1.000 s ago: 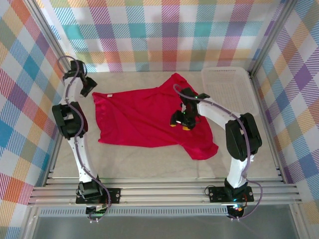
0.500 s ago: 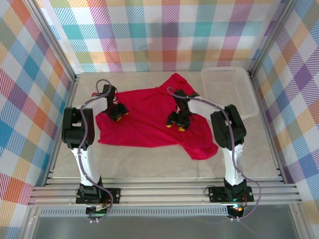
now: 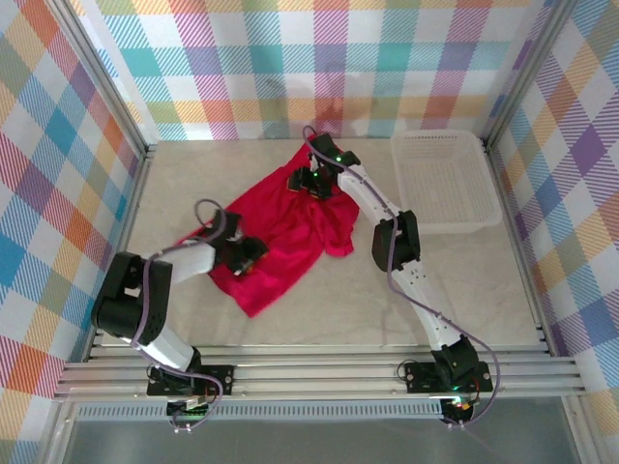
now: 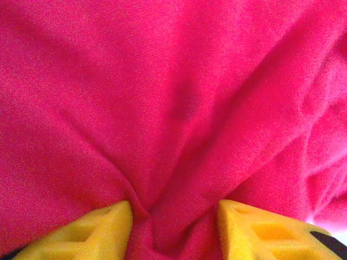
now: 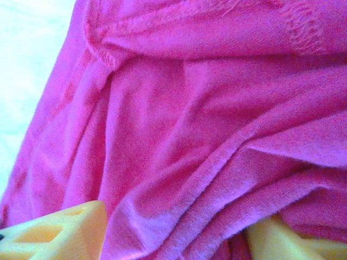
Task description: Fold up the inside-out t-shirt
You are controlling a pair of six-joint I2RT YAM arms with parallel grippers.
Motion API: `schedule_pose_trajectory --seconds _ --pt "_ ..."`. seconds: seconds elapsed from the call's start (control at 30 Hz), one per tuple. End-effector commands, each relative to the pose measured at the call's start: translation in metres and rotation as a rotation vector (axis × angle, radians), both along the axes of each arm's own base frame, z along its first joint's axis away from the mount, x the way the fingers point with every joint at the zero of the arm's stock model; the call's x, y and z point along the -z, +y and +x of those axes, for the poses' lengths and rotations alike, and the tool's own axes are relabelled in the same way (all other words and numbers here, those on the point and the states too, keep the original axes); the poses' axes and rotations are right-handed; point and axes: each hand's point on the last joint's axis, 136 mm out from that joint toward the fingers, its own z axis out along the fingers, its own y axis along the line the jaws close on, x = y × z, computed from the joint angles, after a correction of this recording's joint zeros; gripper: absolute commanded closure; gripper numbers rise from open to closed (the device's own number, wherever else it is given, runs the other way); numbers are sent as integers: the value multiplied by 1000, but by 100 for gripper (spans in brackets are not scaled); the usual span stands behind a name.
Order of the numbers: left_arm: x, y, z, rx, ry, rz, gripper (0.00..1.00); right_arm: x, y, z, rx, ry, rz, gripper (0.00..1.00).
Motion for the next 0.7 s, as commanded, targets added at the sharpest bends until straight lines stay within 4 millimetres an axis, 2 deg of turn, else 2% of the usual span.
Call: schedule_pose_trajectory --seconds 0.0,0.07,0.13,0.17,0.27,0.3,0.37,0.43,0.53,0.67 --pt "-3 -56 -40 61 79 -59 56 -40 -2 -4 -69 -56 42 31" --pt "-33 -84 -40 148 21 -84 56 -67 -13 -8 -94 -89 15 30" --pt "-66 -93 -31 198 -42 -89 56 -90 -30 -15 -92 -84 -14 29" --pt "-88 -94 -22 218 -98 -81 55 -97 -42 -20 -81 -72 -42 29" --pt "-136 -80 3 244 -206 6 55 -107 -73 -38 -55 -29 -137 29" --pt "-144 -73 13 241 -224 32 55 -107 -82 -47 -51 -12 -173 31" --pt "-146 -62 34 223 -223 48 55 -106 -94 -63 -49 24 -216 37" --pt "-138 -56 56 214 -206 46 55 -100 -104 -81 -44 65 -244 46" --pt "-113 -53 89 220 -178 74 56 -89 -116 -110 -34 114 -257 58" --pt "-65 -54 124 224 -91 92 58 -78 -108 -144 -27 144 -168 61"
